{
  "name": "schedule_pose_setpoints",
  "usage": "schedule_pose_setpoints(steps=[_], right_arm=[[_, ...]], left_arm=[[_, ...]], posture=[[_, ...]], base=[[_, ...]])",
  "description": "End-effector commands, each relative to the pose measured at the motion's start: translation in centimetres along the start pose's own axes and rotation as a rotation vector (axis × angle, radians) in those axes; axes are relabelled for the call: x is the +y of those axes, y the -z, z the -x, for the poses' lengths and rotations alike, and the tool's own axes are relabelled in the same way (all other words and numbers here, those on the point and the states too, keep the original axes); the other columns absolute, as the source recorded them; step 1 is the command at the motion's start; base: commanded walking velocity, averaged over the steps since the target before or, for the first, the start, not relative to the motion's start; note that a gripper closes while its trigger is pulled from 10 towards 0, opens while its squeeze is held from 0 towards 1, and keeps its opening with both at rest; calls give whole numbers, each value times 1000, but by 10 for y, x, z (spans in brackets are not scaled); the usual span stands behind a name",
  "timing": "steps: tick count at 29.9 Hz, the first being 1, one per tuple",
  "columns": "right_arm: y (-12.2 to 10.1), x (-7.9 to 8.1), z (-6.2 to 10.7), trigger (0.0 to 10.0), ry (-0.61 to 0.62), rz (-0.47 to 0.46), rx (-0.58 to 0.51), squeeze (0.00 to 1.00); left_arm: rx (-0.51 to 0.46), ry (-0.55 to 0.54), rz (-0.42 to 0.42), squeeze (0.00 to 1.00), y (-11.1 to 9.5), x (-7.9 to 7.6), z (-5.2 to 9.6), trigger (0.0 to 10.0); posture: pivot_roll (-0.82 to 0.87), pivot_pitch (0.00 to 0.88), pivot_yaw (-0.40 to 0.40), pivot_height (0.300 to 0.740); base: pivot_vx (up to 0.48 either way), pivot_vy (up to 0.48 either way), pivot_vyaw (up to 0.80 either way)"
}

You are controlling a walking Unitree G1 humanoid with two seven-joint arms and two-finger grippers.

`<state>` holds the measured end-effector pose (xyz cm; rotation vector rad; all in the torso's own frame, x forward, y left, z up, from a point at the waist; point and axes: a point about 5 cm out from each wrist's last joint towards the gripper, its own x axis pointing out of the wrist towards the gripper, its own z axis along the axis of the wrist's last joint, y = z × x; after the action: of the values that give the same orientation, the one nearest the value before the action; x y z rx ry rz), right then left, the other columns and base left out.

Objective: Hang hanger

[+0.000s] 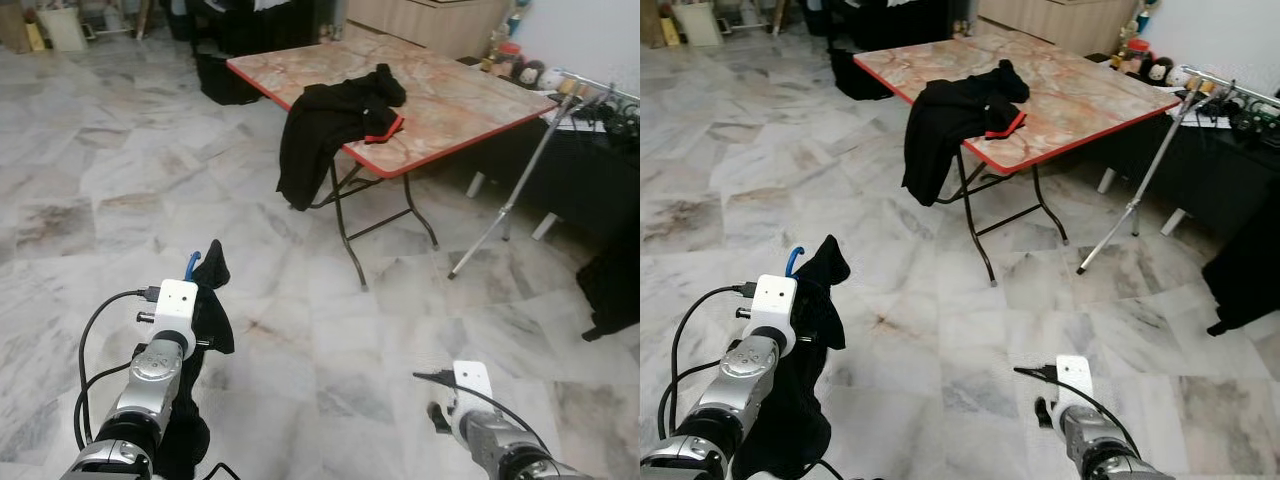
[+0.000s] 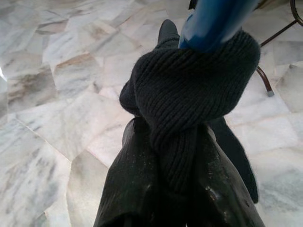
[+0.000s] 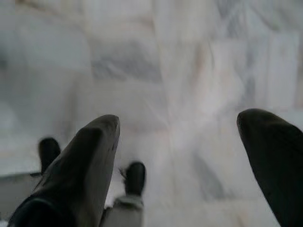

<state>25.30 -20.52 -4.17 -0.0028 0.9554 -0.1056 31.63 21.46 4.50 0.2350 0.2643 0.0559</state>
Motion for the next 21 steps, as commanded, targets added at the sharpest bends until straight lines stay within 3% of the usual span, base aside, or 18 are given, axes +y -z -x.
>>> schedule_pose_setpoints(steps=[1,9,13,21], right_arm=[[7,-5,0,10000,22,-11,13,0],[33,-10,1,10000,59,-9,71,0],[44,-2,1,10000,43,15,95,0],[49,2,1,10000,35,-9,92,0]], left_arm=[[1,-15,-2,0,5,1,3,10000],[19,-18,-2,0,19,3,10,10000],[22,-20,7,0,22,6,12,10000],[35,-28,35,0,29,8,16,10000]], posture=[[37,0,-63,740],[37,0,-33,740],[30,0,-7,740],[26,0,-1,740]], base=[[0,0,0],[0,0,0],[0,0,0],[0,0,0]])
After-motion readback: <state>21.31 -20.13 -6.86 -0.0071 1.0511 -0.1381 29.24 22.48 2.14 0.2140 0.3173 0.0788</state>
